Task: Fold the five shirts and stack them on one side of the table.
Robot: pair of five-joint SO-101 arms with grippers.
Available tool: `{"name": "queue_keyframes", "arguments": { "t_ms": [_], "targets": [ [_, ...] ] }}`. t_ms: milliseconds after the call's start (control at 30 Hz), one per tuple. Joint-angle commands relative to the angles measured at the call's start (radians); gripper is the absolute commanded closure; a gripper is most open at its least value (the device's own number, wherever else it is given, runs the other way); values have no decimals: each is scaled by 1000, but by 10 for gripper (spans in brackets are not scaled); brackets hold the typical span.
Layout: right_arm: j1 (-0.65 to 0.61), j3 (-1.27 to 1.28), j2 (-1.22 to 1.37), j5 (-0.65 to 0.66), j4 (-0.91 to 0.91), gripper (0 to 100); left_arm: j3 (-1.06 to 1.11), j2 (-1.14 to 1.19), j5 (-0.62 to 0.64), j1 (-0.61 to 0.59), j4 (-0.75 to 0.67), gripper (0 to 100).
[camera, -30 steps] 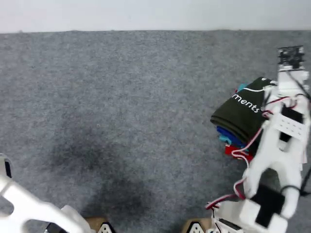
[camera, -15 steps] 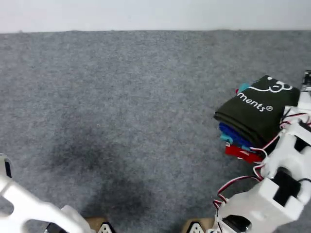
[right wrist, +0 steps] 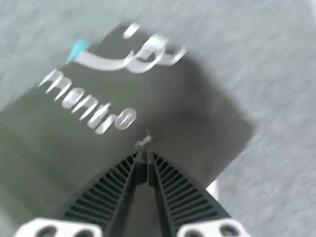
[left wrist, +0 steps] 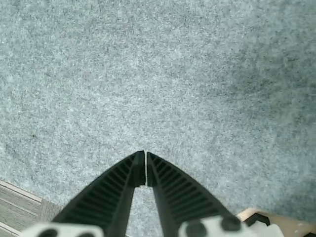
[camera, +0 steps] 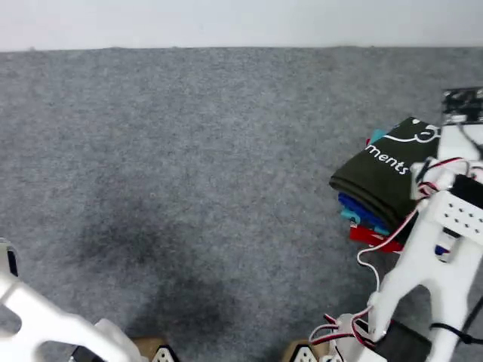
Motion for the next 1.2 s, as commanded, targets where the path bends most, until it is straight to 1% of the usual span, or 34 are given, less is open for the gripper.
{"name": "queue_keyframes", "arguments": {
  "t_ms": [0,100,233,333,433,533,667,733,867,933,1000,1167],
  "targets": [
    [-8,0,-24,14,116,990,-2,-29,-6,8,2,984],
    [33,77,15,14,104,990,-2,-29,-6,8,5,984],
    [87,183,79,15,8,990,-2,-29,-6,8,5,984],
    [84,129,56,14,54,990,-4,-29,-6,8,6,984],
    [28,11,-24,8,137,990,-8,-29,-6,8,6,984],
    [-54,-48,-91,6,170,990,-8,-29,-6,8,6,984],
    [-182,-31,-108,6,166,990,-8,-29,-6,8,6,984],
    [-229,15,-79,6,125,990,-8,-29,-6,8,6,984],
    [-242,193,31,6,-124,990,-7,-29,-5,8,6,984],
    [-240,256,77,6,-216,990,-4,-29,-3,9,6,984],
    [-246,265,87,6,-213,990,-4,-29,-3,9,20,984],
    [-255,215,-33,6,-44,990,-8,-71,-3,11,48,984]
  ]
}}
